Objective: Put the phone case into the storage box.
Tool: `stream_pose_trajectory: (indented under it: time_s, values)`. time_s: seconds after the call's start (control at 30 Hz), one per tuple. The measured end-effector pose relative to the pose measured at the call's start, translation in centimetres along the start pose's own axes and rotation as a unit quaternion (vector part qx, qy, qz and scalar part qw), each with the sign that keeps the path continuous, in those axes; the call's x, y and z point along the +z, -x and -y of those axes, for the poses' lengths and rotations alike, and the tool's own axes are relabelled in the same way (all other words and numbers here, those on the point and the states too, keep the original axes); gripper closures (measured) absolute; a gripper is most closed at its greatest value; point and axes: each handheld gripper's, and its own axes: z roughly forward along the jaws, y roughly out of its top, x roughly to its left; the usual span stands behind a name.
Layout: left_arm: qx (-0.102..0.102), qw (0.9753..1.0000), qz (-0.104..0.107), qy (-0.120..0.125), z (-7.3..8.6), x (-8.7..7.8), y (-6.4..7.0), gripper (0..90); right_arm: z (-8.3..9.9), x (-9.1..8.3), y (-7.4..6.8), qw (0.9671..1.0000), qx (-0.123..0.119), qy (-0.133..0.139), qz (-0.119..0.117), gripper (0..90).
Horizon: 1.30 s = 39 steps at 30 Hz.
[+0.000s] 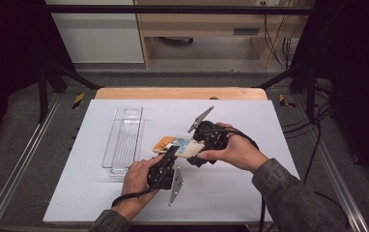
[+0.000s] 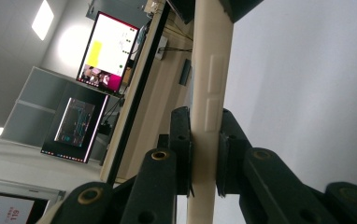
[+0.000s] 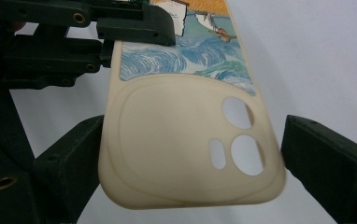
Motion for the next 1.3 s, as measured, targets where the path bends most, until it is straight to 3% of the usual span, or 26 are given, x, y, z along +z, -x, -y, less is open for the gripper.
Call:
stream_pose_trajectory:
  time_s: [0.5,0.77,0.87,1.1,1.3]
  values:
    - [-0.025,0.9996,0.001,-0.008,0.5,0.2,-0.6,79.1,1.5,-1.4,0.3,0.9984,-0.012,0.051,0.020,6.2]
    - [-0.064,0.9979,0.002,-0.012,0.9,0.0,-1.6,79.1,2.7,-2.3,0.9,0.9959,-0.009,0.083,0.035,6.0]
    - [-0.082,0.9965,0.007,-0.010,1.1,0.1,-2.0,79.1,3.1,-2.6,1.0,0.9945,-0.007,0.097,0.040,5.9]
    - [-0.134,0.9908,0.017,0.001,1.4,-0.2,-3.2,79.1,4.4,-2.7,1.6,0.9906,0.014,0.125,0.053,5.9]
    - [-0.162,0.9863,0.026,0.011,1.9,-0.7,-4.2,79.1,5.9,-2.1,1.5,0.9846,0.029,0.155,0.076,6.0]
